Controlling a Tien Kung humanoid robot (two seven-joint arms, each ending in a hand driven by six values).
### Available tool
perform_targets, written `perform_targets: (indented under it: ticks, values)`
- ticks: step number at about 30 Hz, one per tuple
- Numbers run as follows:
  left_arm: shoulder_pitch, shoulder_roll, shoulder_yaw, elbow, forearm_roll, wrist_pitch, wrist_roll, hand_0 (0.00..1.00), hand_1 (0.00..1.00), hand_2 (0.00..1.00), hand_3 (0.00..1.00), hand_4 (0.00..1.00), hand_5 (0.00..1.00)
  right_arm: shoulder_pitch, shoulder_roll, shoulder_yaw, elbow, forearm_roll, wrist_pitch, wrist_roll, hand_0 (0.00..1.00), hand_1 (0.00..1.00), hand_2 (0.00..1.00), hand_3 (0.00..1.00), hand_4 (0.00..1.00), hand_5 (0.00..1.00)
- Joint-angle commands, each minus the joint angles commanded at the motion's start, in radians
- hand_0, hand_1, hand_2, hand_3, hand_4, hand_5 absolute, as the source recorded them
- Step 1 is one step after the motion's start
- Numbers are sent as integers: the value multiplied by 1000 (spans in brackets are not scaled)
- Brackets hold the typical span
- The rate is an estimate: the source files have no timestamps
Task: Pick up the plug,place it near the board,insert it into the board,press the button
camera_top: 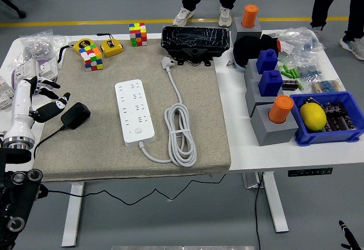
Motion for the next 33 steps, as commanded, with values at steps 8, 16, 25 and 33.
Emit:
perform_targets:
  ticks: [8, 16, 25, 33]
  values:
    - [-1, 0, 2, 7, -43, -30, -21, 588, 503, 545, 570, 983, 86, -1, 0, 3, 0, -4, 1, 0, 998, 863, 777, 841, 998, 998]
    - [0, 4, 58, 20, -271, -178, -152, 854, 870, 762, 722, 998, 207, 0, -1, 3, 0, -3, 1, -2, 998, 862, 777, 840, 998, 998]
    - [-11, 7, 57, 10, -655, -345, -233, 922, 844, 630, 552, 940, 2, -4, 0, 4, 0, -7, 0, -3, 998, 862, 777, 841, 998, 998]
    - [-13, 3, 51, 19, -972, -324, -230, 948, 835, 566, 510, 838, 2, -2, -1, 2, 0, -5, -1, -2, 998, 863, 777, 841, 998, 998]
